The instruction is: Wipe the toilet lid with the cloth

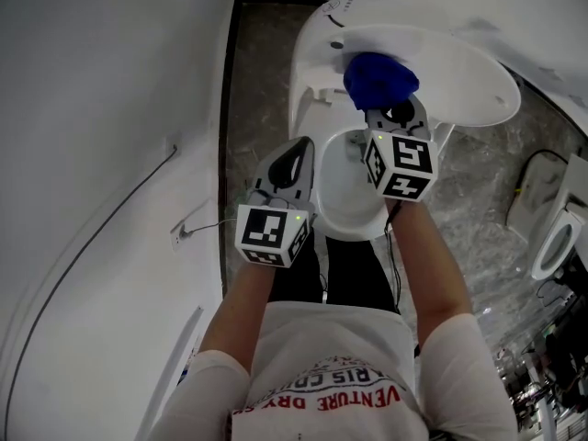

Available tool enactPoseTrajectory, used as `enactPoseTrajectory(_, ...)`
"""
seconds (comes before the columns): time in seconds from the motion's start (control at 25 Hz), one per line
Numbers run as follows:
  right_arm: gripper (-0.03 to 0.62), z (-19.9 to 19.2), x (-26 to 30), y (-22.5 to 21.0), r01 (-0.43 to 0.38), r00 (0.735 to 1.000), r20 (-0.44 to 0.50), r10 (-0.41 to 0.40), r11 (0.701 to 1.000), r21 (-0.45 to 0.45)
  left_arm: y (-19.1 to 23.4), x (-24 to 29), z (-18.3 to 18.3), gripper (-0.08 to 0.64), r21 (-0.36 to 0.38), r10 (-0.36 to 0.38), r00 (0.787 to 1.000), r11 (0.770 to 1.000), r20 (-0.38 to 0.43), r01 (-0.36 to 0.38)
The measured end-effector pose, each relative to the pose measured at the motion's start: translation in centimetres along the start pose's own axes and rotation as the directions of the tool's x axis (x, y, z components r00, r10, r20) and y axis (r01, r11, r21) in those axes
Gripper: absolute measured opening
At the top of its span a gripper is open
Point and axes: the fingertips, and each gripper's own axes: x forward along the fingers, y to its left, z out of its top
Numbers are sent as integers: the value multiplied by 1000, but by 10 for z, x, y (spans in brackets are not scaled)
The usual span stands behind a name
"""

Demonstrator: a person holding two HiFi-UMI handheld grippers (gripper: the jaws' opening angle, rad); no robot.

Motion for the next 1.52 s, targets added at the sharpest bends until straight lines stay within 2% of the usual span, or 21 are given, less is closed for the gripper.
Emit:
enactPoseTrajectory(0.12,87,-4,-9,-19,26,1000,-2,-26,999,23,-18,7,3,6,57,-24,1000,998,3,24)
enactPoseTrajectory(0.68,87,-17,-69,-127,190,982,-18,-189,978,86,-93,36,2,6,78,-128,991,988,-43,131)
enactPoseTrajectory(1.0,87,-23,-112,-178,302,953,-28,-300,946,117,-113,46,4,6,79,-147,988,985,-45,150)
enactPoseTrajectory(1.32,87,-34,-142,-199,361,932,-39,-359,929,77,-128,49,-3,6,76,-175,983,981,-51,179)
enactPoseTrajectory(1.52,87,-51,-148,-191,373,928,-57,-369,924,83,-120,48,-16,6,49,-172,984,983,-55,175)
